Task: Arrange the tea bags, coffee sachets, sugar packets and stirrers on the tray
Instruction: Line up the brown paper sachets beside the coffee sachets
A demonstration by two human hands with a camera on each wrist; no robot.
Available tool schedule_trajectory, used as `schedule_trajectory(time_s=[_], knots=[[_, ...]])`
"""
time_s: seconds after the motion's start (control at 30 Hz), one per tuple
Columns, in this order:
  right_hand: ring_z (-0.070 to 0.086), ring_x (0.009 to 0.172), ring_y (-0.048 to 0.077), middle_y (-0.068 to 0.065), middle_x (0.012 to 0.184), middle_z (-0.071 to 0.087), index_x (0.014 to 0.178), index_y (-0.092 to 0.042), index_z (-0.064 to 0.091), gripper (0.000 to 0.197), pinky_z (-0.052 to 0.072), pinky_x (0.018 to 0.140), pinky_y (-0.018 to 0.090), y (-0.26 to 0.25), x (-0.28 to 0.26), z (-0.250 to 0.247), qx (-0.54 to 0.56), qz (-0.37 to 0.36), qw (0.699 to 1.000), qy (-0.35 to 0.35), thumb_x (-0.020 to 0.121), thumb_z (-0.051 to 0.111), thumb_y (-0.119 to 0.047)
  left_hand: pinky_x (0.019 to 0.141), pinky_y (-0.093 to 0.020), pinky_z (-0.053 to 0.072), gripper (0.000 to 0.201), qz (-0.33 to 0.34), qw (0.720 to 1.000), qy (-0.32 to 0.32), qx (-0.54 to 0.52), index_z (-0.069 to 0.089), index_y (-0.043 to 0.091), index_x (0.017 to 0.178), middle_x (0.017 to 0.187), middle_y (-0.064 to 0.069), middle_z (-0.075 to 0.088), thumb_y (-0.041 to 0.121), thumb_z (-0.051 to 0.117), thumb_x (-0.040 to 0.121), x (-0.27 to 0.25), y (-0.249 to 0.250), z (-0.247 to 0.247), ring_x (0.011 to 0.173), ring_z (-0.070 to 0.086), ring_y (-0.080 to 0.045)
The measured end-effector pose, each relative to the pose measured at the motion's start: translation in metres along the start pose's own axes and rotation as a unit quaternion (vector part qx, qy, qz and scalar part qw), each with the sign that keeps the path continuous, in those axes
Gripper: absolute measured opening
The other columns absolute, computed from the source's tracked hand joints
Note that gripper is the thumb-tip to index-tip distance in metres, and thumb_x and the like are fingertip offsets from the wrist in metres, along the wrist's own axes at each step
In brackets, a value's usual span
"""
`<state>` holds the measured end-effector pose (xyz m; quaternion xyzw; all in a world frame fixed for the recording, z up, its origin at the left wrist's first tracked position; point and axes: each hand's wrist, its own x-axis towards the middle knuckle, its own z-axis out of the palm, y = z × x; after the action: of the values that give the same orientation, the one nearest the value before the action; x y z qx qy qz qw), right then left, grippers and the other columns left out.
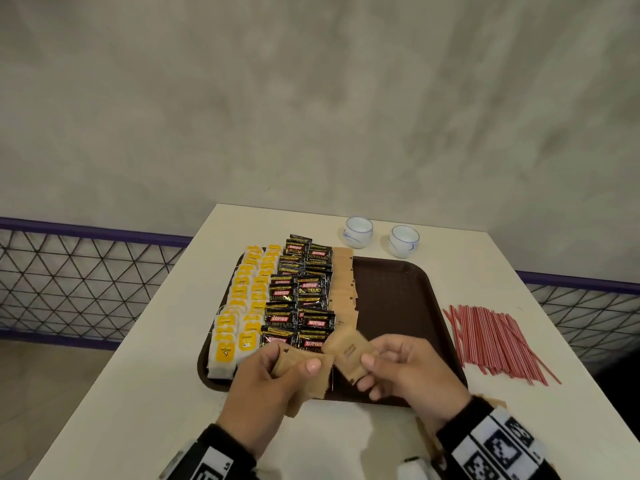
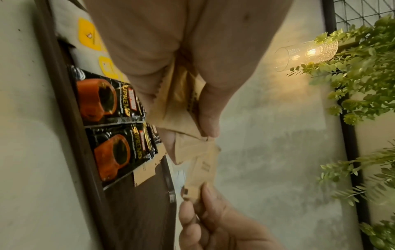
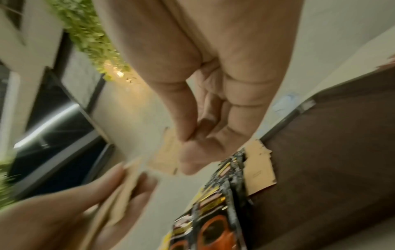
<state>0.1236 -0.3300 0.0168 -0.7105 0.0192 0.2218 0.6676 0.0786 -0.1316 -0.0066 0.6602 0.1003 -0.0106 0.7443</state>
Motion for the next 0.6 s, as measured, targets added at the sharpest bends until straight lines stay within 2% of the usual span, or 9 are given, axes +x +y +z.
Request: schedule_trajectory(time_s=[0.07,0.1,0.17,0.23,0.33,0.47,0.53,0.6], knots=[[0.063,0.069,0.021,0.021,0.090,0.072,0.095,-0.001,0.068,0.012,0.054,0.060,0.029,0.006,0.016,-0.008,0.022,0.040,0.996,0.082,0.093,0.058,-0.007,0.053,-0.030,0.047,0.018,-0.001,1.000,0.016,0.006,0.068,0.009,0.081,0.072,-0.003,0.071,0.021,0.078,0.074,-0.001,0.001,-0.007,0.066,0.065,-0.017],[0.062,0.072,0.020,0.021,0.094,0.071,0.099,0.000,0.067,0.013,0.054,0.061,0.029,0.009,0.026,-0.011,0.032,0.062,0.990,0.124,0.093,0.058,-0.008,0.053,-0.030,0.046,0.022,-0.002,1.000,0.027,0.001,0.067,0.008,0.080,0.072,-0.004,0.070,0.024,0.079,0.072,0.000,-0.001,-0.011,0.066,0.064,-0.018],[0.062,0.073,0.022,0.022,0.097,0.069,0.099,0.002,0.066,0.011,0.054,0.063,0.029,0.016,0.045,-0.013,0.052,0.102,0.976,0.187,0.090,0.060,-0.002,0.057,-0.033,0.045,0.040,-0.007,0.999,0.050,-0.014,0.066,0.006,0.080,0.075,-0.012,0.067,0.037,0.080,0.058,0.001,-0.005,-0.019,0.068,0.061,-0.021],[0.063,0.071,0.026,0.026,0.094,0.068,0.087,0.004,0.065,0.005,0.054,0.061,0.030,0.020,0.061,-0.009,0.079,0.126,0.965,0.218,0.086,0.061,0.007,0.060,-0.036,0.044,0.056,-0.012,0.998,0.063,-0.024,0.067,0.005,0.082,0.077,-0.013,0.068,0.046,0.079,0.045,0.001,-0.008,-0.024,0.068,0.062,-0.020],[0.064,0.068,0.029,0.023,0.085,0.066,0.072,0.000,0.059,0.018,0.057,0.063,0.034,0.027,0.078,-0.003,0.071,0.135,0.961,0.231,0.084,0.058,0.014,0.058,-0.035,0.046,0.059,-0.013,0.997,0.068,-0.026,0.069,0.008,0.081,0.076,-0.008,0.069,0.049,0.078,0.040,-0.001,-0.009,-0.027,0.071,0.061,-0.021],[0.064,0.068,0.024,0.014,0.073,0.063,0.069,-0.004,0.058,0.021,0.060,0.072,0.035,0.032,0.092,0.002,-0.006,0.143,0.971,0.192,0.082,0.060,0.013,0.054,-0.030,0.046,0.059,0.002,0.997,0.073,-0.018,0.070,0.009,0.081,0.077,-0.006,0.070,0.051,0.077,0.040,-0.001,-0.010,-0.030,0.068,0.062,-0.016],[0.065,0.070,0.024,0.013,0.072,0.063,0.067,-0.005,0.058,0.021,0.061,0.074,0.037,0.032,0.096,0.003,-0.027,0.152,0.970,0.186,0.080,0.062,0.012,0.052,-0.029,0.045,0.057,0.009,0.997,0.074,-0.017,0.069,0.008,0.082,0.077,-0.006,0.070,0.049,0.082,0.045,-0.001,-0.010,-0.032,0.065,0.062,-0.013],[0.067,0.068,0.024,0.013,0.070,0.065,0.069,-0.003,0.059,0.018,0.061,0.072,0.036,0.032,0.100,0.005,-0.040,0.169,0.966,0.193,0.079,0.065,0.010,0.052,-0.029,0.045,0.043,0.009,0.997,0.079,-0.023,0.069,0.006,0.083,0.078,-0.006,0.070,0.038,0.086,0.059,-0.001,-0.012,-0.032,0.070,0.062,-0.016]])
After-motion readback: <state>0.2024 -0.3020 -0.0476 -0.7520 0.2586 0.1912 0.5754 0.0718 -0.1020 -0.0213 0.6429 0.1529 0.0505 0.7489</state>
